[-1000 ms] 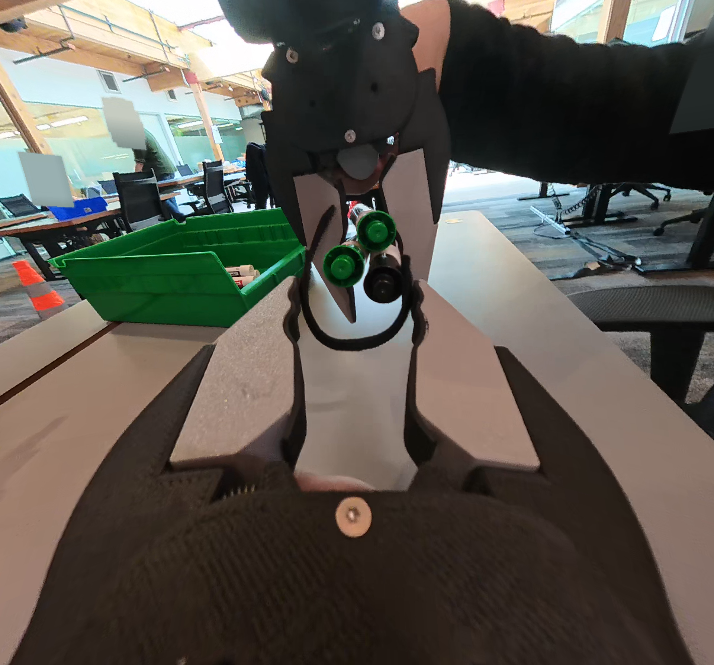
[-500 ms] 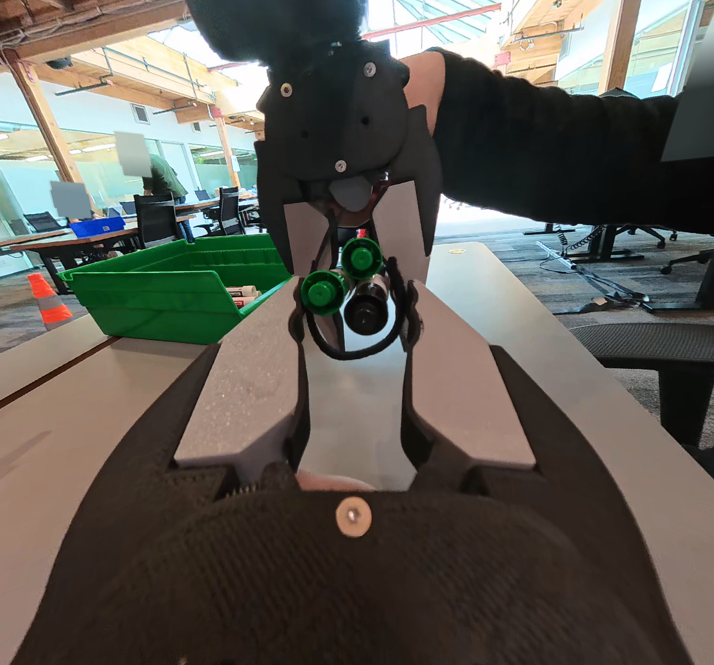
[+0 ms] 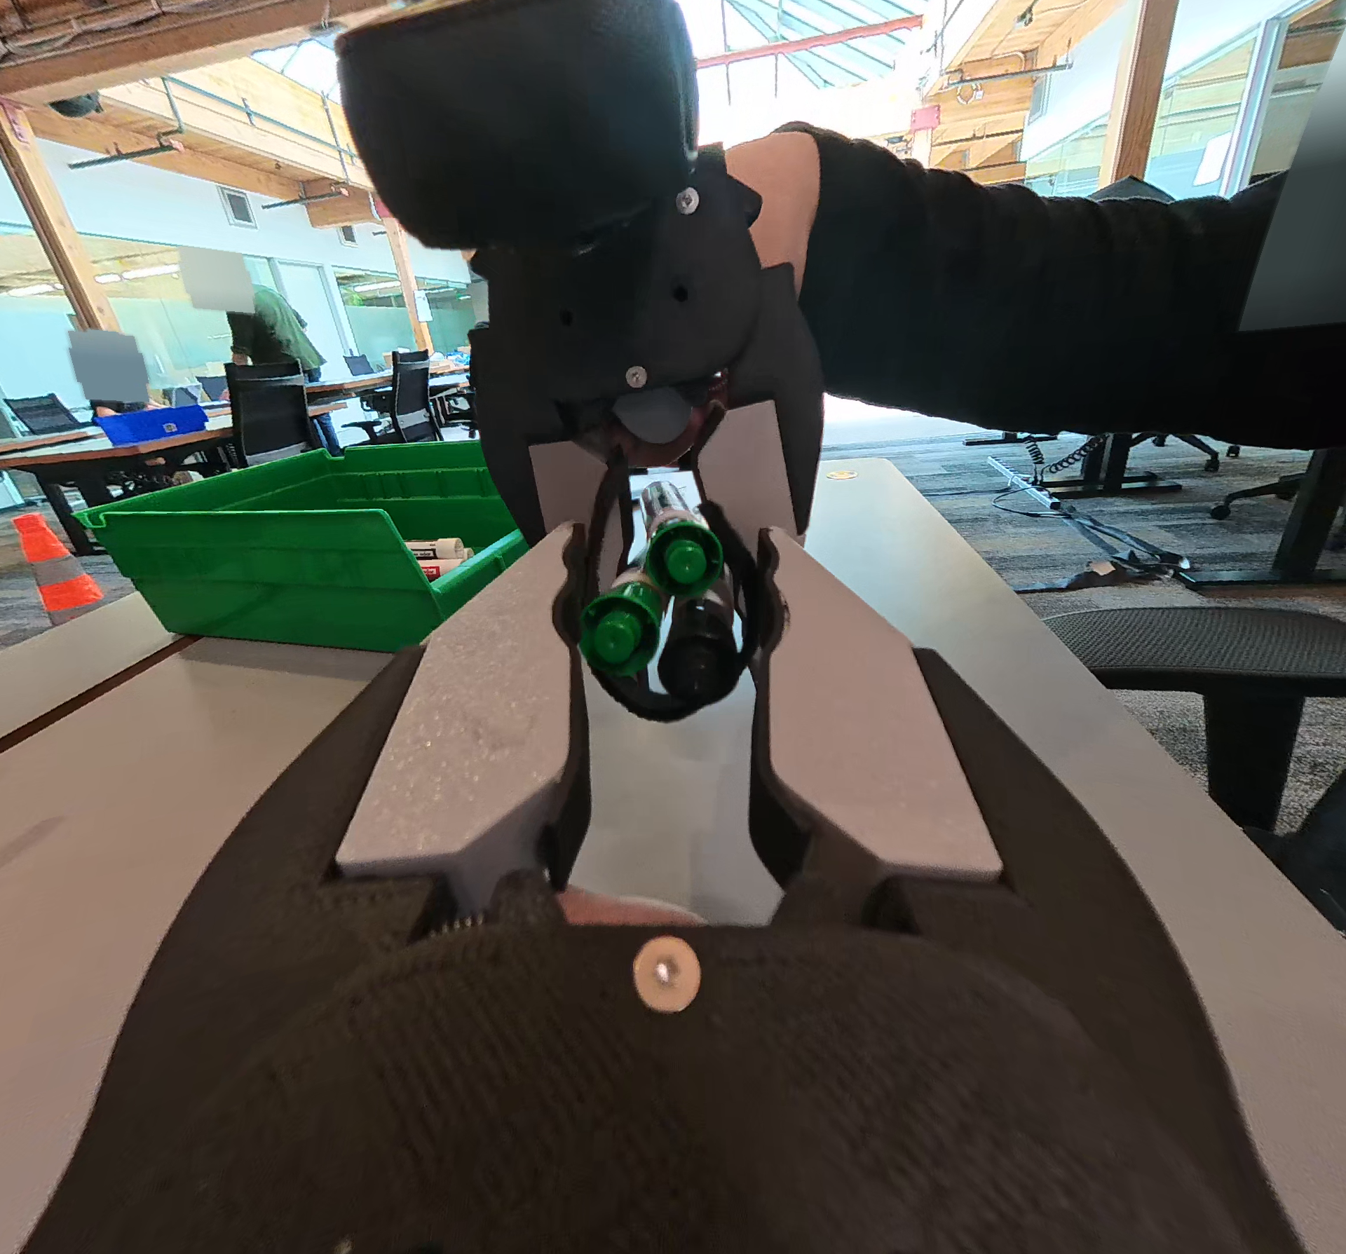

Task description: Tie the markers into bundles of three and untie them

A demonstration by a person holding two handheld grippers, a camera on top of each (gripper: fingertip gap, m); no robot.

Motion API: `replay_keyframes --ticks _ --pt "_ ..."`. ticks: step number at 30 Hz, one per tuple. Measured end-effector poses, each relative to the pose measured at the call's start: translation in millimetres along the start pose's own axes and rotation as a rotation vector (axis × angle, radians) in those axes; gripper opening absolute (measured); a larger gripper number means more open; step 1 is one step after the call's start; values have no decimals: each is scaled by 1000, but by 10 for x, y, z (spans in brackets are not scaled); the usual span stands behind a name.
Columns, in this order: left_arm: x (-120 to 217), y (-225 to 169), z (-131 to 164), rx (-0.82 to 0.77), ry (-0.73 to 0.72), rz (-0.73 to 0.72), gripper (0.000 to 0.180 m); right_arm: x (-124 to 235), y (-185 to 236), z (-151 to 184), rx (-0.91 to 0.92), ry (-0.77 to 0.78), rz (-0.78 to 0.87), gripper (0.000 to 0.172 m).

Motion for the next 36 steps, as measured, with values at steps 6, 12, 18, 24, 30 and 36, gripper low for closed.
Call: replay_keyframes --ticks 6,12,18,24,30,36 --pt "8 -5 -5 7 -5 2 39 -52 0 -34 7 13 -12 37" --pt "31 -20 -14 22 -10 20 28 -84 -4 0 -2 27 -16 36" --pt "26 -42 -1 9 6 30 25 -87 -4 17 -7 34 -11 37" --pt "20 -52 9 -3 19 30 19 -126 -5 35 -9 38 -20 37" --pt "72 -13 21 -48 41 21 31 -176 -51 118 -26 64 -13 37" --pt "317 141 -171 -104 46 -32 64 -172 -114 264 -66 24 -24 37"
Point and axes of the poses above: each gripper's, where its closed fingertips meet, x back along the fingers, z out of its underside, y = z × x across the jaws, the point moved 4 cm from there along x, back along the fingers, and after that the axes turned 9 degrees about -z, right-handed, at the moved point
